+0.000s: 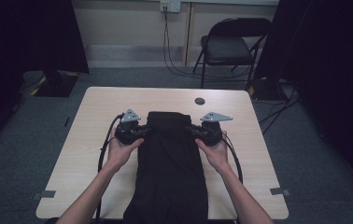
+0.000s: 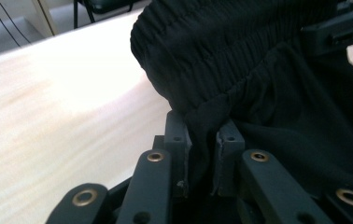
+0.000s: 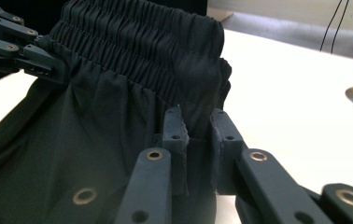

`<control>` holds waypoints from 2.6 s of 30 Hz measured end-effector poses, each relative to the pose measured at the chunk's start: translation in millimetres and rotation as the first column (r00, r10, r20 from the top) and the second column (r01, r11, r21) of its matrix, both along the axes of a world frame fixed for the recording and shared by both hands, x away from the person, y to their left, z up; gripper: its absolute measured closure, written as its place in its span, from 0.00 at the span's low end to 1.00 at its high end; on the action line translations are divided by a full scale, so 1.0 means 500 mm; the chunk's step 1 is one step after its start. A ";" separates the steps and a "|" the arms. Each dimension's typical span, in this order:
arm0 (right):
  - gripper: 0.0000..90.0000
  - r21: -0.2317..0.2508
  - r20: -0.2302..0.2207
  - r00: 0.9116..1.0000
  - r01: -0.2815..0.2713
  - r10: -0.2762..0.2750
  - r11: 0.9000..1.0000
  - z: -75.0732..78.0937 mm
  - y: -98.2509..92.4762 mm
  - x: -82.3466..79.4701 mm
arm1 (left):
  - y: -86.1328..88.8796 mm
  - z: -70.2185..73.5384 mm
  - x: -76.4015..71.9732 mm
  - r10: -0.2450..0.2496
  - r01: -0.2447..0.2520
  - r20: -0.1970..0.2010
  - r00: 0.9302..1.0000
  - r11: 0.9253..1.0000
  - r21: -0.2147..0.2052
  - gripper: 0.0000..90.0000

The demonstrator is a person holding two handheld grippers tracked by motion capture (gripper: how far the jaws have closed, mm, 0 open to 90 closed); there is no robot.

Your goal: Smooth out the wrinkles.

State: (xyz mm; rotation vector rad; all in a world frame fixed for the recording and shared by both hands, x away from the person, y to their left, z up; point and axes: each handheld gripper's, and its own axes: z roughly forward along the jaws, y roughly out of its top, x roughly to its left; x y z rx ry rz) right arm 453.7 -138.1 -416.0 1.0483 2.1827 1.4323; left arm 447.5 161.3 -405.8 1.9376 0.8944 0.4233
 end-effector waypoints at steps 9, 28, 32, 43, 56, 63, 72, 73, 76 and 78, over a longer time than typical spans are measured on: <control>0.88 0.043 0.060 0.998 0.011 -0.013 0.999 0.089 0.003 0.044 | 0.003 0.082 0.034 0.058 -0.052 0.090 0.994 0.996 -0.068 0.88; 0.89 0.051 0.299 0.943 0.139 -0.148 0.989 0.416 0.023 0.175 | -0.024 0.371 0.176 0.169 -0.124 0.295 0.941 0.978 -0.165 0.90; 0.89 0.066 0.264 0.954 0.131 -0.144 0.989 0.393 -0.003 0.171 | -0.036 0.348 0.147 0.096 -0.075 0.303 0.948 0.994 -0.080 0.89; 0.88 0.133 0.174 0.984 -0.055 0.031 0.990 0.262 -0.055 0.009 | -0.012 0.240 -0.038 -0.054 0.071 0.238 0.970 0.995 -0.063 0.89; 0.88 0.088 -0.024 0.991 -0.129 0.131 0.988 0.090 -0.045 -0.178 | 0.027 0.043 -0.200 -0.142 0.135 -0.064 0.988 0.986 -0.102 0.87; 0.88 -0.001 -0.197 0.973 -0.121 0.119 0.993 -0.061 -0.028 -0.182 | 0.012 -0.101 -0.175 -0.125 0.131 -0.282 0.951 0.991 0.003 0.87; 0.88 -0.117 -0.226 0.971 -0.107 0.078 0.987 -0.152 -0.008 -0.120 | -0.009 -0.155 -0.113 -0.040 0.086 -0.245 0.969 0.981 0.176 0.86; 0.88 -0.117 -0.225 0.972 -0.098 0.070 0.988 -0.155 -0.006 -0.107 | -0.011 -0.156 -0.102 -0.022 0.066 -0.234 0.972 0.981 0.180 0.86; 0.88 -0.116 -0.214 0.976 -0.063 0.037 0.991 -0.160 0.004 -0.062 | -0.012 -0.158 -0.052 0.016 0.026 -0.196 0.980 0.977 0.210 0.86; 0.88 -0.117 -0.194 0.981 -0.030 0.007 0.993 -0.163 0.012 -0.031 | -0.014 -0.162 -0.013 0.057 -0.021 -0.176 0.983 0.980 0.200 0.86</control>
